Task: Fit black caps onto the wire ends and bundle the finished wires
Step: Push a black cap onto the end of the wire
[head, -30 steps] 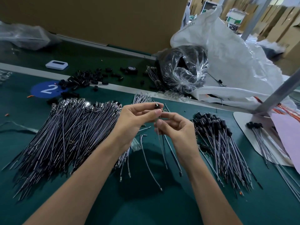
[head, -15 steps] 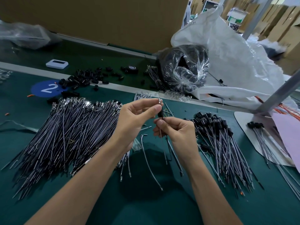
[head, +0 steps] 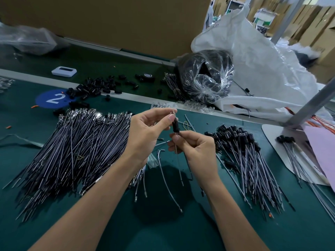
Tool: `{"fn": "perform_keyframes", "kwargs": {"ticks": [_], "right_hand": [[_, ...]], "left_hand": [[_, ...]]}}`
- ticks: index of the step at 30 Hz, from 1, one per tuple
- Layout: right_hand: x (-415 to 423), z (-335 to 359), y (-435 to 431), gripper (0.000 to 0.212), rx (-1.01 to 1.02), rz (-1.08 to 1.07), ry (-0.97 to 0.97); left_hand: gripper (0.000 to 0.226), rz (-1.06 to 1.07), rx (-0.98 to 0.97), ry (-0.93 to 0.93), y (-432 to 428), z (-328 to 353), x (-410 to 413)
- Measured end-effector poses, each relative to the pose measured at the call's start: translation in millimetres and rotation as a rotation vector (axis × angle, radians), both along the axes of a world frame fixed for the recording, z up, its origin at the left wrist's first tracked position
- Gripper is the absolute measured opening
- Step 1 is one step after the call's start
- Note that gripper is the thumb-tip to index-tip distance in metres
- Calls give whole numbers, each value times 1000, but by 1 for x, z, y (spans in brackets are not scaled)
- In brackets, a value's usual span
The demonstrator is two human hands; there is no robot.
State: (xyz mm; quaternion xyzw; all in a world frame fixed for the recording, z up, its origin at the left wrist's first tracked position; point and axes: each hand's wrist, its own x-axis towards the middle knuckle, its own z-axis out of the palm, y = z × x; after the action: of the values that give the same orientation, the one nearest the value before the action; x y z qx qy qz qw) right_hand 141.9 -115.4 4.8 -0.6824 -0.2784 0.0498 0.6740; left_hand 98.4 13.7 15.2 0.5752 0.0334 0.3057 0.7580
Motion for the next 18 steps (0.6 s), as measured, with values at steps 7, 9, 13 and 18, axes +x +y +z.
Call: {"fn": "perform_keyframes", "kwargs": {"ticks": [7, 9, 13, 18], "right_hand": [[-2, 0, 0, 18, -1, -11, -74], [-3, 1, 0, 19, -2, -18, -83], [-2, 2, -1, 20, 2, -22, -89], [-2, 2, -1, 22, 11, -21, -87]], "left_hand": [[14, -67, -162, 4, 4, 2, 0], [15, -85, -184, -12, 3, 3, -1], [18, -96, -221, -30, 3, 4, -1], [24, -109, -232, -37, 2, 4, -1]]}}
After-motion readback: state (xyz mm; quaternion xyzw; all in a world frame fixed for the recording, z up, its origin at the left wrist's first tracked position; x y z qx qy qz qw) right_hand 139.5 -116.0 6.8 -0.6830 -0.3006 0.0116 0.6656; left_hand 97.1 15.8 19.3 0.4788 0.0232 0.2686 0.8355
